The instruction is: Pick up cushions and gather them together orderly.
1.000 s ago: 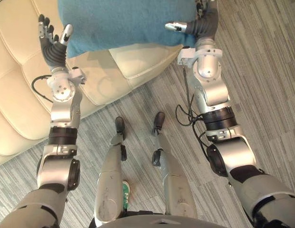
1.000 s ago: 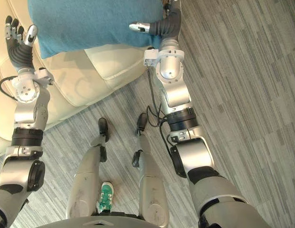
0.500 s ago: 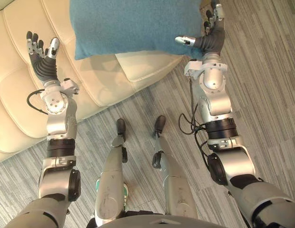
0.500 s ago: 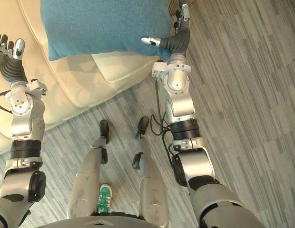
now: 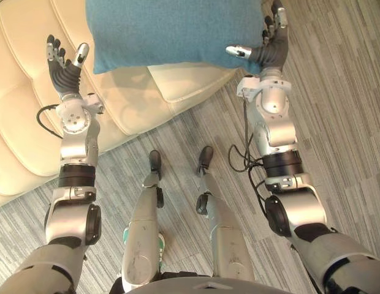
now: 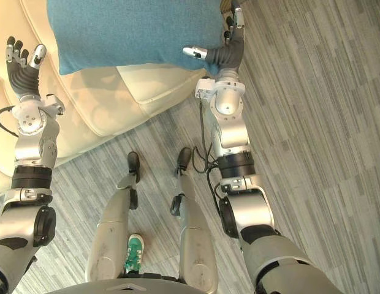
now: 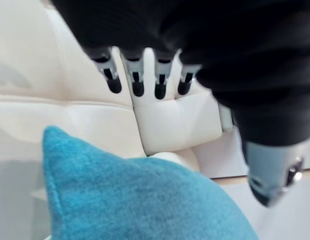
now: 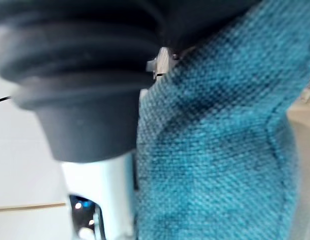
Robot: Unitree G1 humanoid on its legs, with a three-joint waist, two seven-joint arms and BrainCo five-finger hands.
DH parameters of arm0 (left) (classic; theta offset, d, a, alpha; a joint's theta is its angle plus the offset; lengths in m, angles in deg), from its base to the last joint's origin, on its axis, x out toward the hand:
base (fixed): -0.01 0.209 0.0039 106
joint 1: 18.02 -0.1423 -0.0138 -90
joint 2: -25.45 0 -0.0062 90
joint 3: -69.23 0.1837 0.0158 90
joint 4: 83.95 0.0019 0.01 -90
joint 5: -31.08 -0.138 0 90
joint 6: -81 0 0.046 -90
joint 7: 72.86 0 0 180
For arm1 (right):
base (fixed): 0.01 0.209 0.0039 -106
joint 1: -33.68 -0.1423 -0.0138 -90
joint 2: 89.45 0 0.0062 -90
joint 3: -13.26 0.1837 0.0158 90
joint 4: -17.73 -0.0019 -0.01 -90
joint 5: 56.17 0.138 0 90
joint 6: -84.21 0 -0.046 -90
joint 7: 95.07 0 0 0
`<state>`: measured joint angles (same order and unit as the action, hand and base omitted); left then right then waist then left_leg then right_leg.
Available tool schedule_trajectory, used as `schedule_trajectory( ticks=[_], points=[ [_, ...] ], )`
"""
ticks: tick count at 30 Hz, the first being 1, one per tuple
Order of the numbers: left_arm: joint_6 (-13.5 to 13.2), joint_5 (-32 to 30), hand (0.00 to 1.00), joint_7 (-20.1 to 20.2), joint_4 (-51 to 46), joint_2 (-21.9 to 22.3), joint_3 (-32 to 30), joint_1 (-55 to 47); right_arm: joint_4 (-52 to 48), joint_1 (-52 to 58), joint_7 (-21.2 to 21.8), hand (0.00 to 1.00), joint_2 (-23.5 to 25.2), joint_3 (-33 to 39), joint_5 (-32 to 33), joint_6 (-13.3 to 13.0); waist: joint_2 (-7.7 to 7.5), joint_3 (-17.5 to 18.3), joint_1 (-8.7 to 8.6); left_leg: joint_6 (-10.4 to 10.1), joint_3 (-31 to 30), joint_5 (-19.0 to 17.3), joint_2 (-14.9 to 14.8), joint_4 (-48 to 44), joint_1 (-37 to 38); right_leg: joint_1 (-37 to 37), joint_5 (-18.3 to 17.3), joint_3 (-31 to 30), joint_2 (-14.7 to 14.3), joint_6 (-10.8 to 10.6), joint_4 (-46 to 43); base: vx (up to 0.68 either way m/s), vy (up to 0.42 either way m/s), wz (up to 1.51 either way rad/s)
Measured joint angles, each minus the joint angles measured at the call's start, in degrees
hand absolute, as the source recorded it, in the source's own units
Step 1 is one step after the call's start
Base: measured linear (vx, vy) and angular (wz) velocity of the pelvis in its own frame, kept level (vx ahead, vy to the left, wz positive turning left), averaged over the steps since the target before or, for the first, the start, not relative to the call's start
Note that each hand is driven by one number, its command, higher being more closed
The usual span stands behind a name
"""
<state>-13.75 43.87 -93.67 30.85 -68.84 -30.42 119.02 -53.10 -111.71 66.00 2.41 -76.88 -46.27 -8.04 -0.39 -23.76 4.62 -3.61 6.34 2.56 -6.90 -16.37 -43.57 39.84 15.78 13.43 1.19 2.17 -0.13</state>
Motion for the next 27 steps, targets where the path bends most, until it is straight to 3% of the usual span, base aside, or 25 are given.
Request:
schedule_trajectory(
  ticks=[9, 10, 11, 16, 27],
  points=[
    [1.75, -2.30, 0.00, 1.25, 7.07, -1.09, 5.88, 8.95, 4.13, -6.18, -0.25, 0.00, 0.06, -4.19, 1.51, 0.25, -0.05, 0.01, -1.19, 0.65, -0.13, -1.45, -1.02, -5.23, -6.65, 4.42, 0.43, 0.17, -0.36, -0.12, -0.80, -0.04, -0.013, -0.05],
    [1.92, -3.11, 0.00, 1.33, 8.52, -1.09, 6.55, 9.88, 4.74, -6.89, -0.39, 1.00, 0.15, -4.58, 1.70, 0.30, -0.05, 0.01, -1.38, 0.73, -0.13, -1.75, -1.15, -5.82, -7.12, 4.61, 0.41, 0.16, -0.45, -0.27, -0.68, -0.04, -0.020, -0.06],
    [1.94, -3.33, 1.00, 1.33, 8.89, -1.10, 6.94, 10.25, 4.74, -7.07, -0.45, 1.00, 0.09, -5.02, 1.77, 0.25, -0.05, 0.01, -1.42, 0.75, -0.12, -1.81, -1.19, -6.00, -7.34, 4.78, 0.42, 0.15, -0.47, -0.34, -0.68, -0.04, -0.022, -0.06],
    [2.35, -6.29, 1.00, 1.37, 11.04, -1.69, 8.69, 13.20, 4.77, -8.99, -0.56, 1.00, 0.10, -6.65, 2.04, 0.14, -0.08, 0.00, -1.54, 0.68, 0.00, -2.20, -1.85, -7.56, -9.97, 6.59, 1.10, 0.14, -0.91, -0.77, -0.25, -0.03, -0.023, -0.05],
    [2.45, -6.33, 1.00, 0.98, 12.13, -4.86, 13.74, 15.33, 7.07, -12.40, -2.53, 1.00, -0.65, -10.85, 2.23, -0.10, -0.08, -0.01, -2.32, 0.67, -0.11, -2.19, -1.87, -7.55, -10.21, 6.68, 1.21, 0.33, -0.95, -0.67, -0.15, 0.00, 0.000, 0.00]
  ],
)
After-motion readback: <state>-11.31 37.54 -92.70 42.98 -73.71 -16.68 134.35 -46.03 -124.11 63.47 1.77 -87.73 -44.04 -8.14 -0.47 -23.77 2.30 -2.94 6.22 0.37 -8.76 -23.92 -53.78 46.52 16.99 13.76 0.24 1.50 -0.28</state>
